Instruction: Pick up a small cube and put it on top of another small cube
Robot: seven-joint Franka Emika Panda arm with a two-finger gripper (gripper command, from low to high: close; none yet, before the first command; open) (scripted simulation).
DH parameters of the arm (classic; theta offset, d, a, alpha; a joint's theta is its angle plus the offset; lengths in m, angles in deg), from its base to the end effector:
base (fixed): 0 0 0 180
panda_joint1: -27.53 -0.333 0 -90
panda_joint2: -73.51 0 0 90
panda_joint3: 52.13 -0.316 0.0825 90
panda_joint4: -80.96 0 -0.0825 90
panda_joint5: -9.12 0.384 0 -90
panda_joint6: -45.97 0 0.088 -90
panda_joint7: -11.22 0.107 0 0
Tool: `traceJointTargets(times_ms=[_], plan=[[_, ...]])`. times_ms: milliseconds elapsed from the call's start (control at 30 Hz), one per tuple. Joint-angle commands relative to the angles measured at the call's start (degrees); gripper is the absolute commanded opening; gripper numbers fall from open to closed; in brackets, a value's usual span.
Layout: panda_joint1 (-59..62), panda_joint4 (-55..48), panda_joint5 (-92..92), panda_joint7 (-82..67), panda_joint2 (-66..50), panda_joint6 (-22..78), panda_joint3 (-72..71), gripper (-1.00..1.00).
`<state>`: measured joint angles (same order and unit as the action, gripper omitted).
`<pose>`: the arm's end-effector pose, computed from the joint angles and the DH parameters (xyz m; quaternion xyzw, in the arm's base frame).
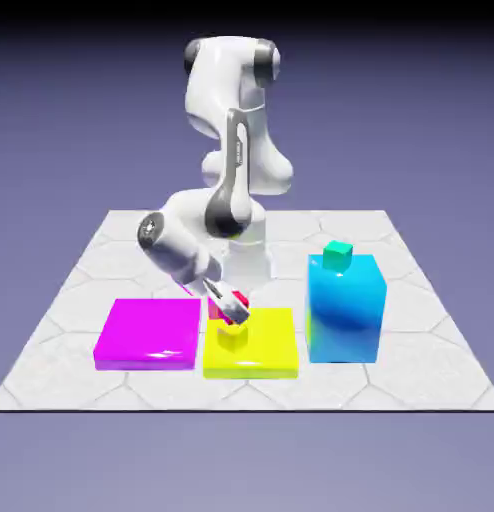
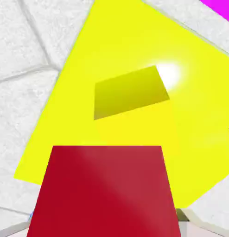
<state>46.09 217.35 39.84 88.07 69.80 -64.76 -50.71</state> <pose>0.4293 -0.1187 0.2711 -0.5043 0.7998 0.3173 0.0728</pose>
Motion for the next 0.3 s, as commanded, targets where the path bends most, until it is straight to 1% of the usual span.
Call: traceJointTargets(times_ms=[0, 133, 167, 200, 267], plan=[[-0.1, 0.0, -0.1, 0.1, 0.0, 0.0, 0.0, -1.00], [-1.9, 4.3, 4.5, -3.2, -5.1, -9.3, -2.2, -1.00], [-1.9, 4.3, 4.5, -3.3, -5.1, -9.3, -2.2, 1.00], [-1.9, 4.3, 4.5, -3.3, -5.1, -9.3, -2.2, 1.00], [-0.9, 2.0, 2.0, -1.5, -2.4, -4.3, -1.0, 1.00]])
